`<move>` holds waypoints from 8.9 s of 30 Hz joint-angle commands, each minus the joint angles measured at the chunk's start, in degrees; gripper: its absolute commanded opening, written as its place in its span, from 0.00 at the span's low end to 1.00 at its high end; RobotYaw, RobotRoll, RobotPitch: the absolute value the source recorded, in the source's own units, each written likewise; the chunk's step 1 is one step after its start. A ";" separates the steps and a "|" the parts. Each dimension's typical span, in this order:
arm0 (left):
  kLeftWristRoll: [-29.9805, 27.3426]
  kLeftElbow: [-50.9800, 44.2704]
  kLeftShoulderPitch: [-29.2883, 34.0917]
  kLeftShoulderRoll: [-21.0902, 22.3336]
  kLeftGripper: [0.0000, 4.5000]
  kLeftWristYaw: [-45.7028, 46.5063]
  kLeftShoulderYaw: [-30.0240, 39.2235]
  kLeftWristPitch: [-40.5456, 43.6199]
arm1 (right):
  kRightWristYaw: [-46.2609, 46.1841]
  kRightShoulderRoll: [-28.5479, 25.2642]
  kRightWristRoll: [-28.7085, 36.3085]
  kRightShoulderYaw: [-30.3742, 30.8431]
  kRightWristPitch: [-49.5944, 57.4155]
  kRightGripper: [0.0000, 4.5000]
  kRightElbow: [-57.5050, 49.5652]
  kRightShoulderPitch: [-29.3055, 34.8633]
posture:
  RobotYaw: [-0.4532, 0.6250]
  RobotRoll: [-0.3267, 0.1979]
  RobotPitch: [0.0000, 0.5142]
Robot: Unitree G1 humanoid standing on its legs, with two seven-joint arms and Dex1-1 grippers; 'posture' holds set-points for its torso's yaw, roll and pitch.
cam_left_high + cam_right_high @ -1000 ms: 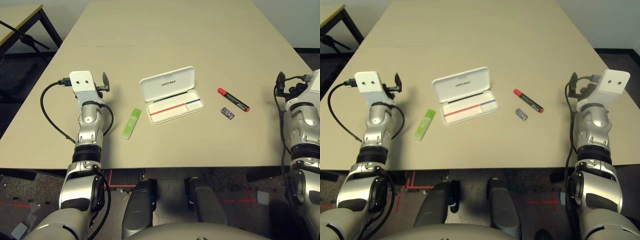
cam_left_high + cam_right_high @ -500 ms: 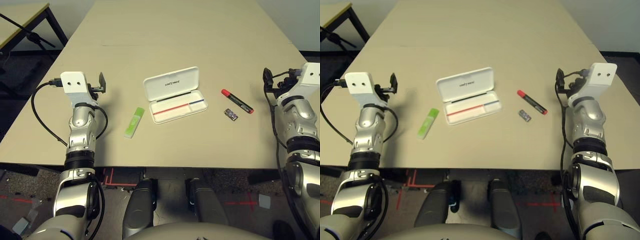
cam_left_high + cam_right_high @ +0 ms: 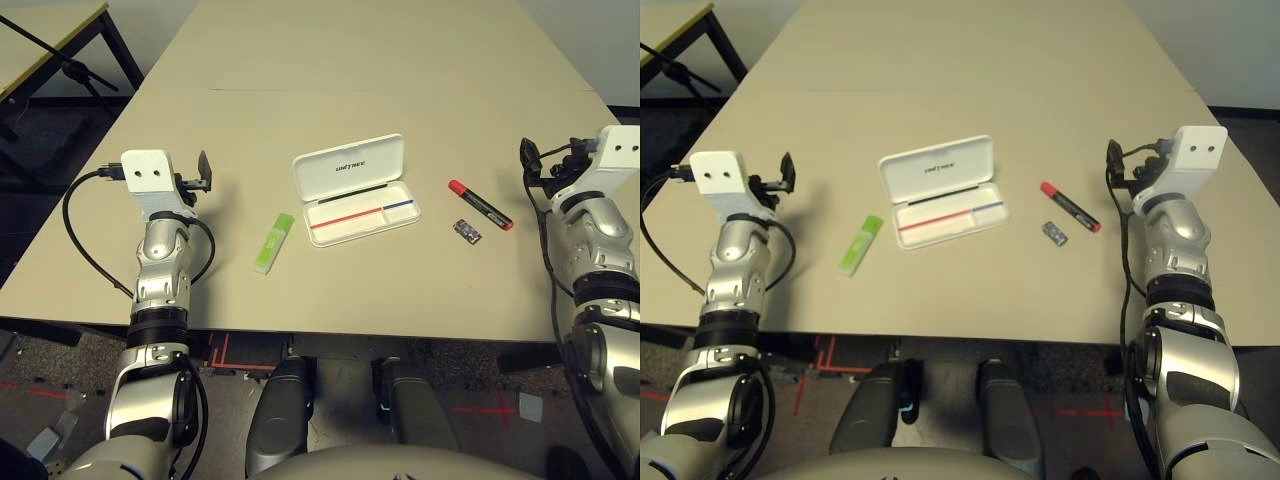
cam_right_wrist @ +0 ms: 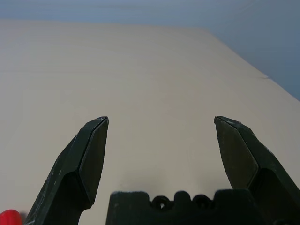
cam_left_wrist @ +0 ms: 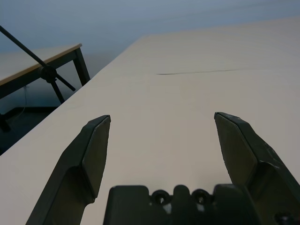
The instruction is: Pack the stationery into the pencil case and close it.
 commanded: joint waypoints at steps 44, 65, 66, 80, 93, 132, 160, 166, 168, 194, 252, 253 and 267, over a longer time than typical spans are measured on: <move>-12.86 -36.01 -6.72 21.60 0.99 -56.07 -31.54 46.77 | 52.86 -18.32 10.38 15.35 36.96 1.00 -40.09 12.10 | 0.56 0.62 0.29; 4.80 -22.14 -17.43 11.91 0.99 -57.66 -50.10 47.83 | 60.63 -21.95 9.96 15.22 31.74 1.00 -40.25 18.19 | 0.53 0.62 0.34; 5.29 -22.04 -17.39 12.03 0.99 -57.89 -50.37 48.14 | 60.58 -21.99 10.08 15.09 31.94 1.00 -40.43 18.19 | 0.53 0.62 0.33; 9.73 -20.05 -17.20 11.92 0.01 -61.14 -51.01 40.20 | 59.36 -21.88 10.98 14.04 32.78 1.00 -39.38 18.23 | 0.54 0.62 0.34; 7.64 -29.40 -15.19 15.92 0.01 -69.14 -48.02 34.28 | 55.48 -21.39 12.69 10.72 34.49 1.00 -34.90 16.83 | 0.55 0.62 0.35; 6.98 -40.08 -8.29 17.18 0.99 -69.92 -46.02 40.21 | 38.11 -18.47 0.48 17.47 40.30 1.00 -23.91 5.43 | 0.57 0.62 0.33; -7.95 -39.65 -6.55 29.57 1.00 -71.02 -27.68 46.00 | 43.92 -12.61 -15.37 30.04 36.69 0.56 1.03 -9.15 | 0.64 0.62 0.30; -8.91 -37.75 -6.13 29.63 1.00 -71.84 -27.81 42.76 | 48.27 -15.08 -14.63 29.79 38.82 0.11 -4.64 -7.29 | 0.63 0.62 0.30; -8.86 -37.31 -6.23 29.74 1.00 -71.87 -28.00 42.37 | 49.65 -16.16 -14.30 29.57 39.97 0.11 -7.15 -6.40 | 0.63 0.62 0.30; -13.38 -38.70 -2.83 31.89 1.00 -71.80 -25.65 46.11 | 68.84 -34.83 -0.47 33.16 54.37 0.11 -60.91 9.20 | 0.58 0.62 0.33; -15.15 -49.54 -5.49 18.63 1.00 -31.73 -20.94 89.96 | 70.74 -15.23 9.15 26.68 31.79 0.99 -40.39 4.10 | 0.65 0.62 0.33; -15.01 -50.06 -5.40 17.69 1.00 -30.58 -20.64 91.07 | 70.96 -16.49 9.99 25.80 31.28 0.99 -39.81 4.86 | 0.65 0.62 0.33; -13.30 -48.14 -1.65 10.56 1.00 -20.30 -19.46 91.60 | 71.02 -27.35 22.75 17.87 30.41 0.99 -37.36 13.19 | 0.63 0.62 0.34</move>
